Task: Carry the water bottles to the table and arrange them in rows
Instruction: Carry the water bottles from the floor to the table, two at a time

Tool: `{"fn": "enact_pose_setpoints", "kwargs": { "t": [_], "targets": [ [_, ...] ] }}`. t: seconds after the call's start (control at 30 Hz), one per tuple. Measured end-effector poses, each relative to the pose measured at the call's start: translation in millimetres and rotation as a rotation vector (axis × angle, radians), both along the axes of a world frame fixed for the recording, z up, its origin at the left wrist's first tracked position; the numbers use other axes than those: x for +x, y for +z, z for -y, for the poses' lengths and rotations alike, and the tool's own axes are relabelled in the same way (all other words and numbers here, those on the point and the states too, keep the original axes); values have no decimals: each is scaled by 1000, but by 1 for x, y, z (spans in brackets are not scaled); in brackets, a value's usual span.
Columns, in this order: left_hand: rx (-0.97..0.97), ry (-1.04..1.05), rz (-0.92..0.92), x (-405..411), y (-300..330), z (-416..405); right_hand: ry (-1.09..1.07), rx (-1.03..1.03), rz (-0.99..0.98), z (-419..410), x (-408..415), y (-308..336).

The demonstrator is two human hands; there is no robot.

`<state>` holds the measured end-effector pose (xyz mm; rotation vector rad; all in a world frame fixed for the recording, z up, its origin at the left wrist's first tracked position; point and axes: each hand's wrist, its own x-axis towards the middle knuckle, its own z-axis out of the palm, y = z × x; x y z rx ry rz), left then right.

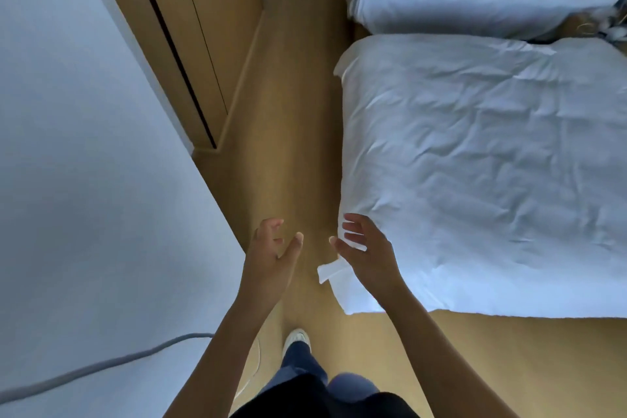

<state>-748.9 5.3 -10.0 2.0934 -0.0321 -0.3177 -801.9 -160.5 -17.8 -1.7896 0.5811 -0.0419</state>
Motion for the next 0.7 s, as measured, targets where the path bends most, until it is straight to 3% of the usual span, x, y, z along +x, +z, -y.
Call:
{"fn": "enact_pose_setpoints", "kwargs": {
  "t": [0.37, 0.7],
  "targets": [
    [16, 19, -8, 225, -4, 68, 1, 41, -7, 78, 220, -17],
    [-23, 45, 35, 475, 11, 198, 77, 31, 96, 210, 493, 3]
  ]
}}
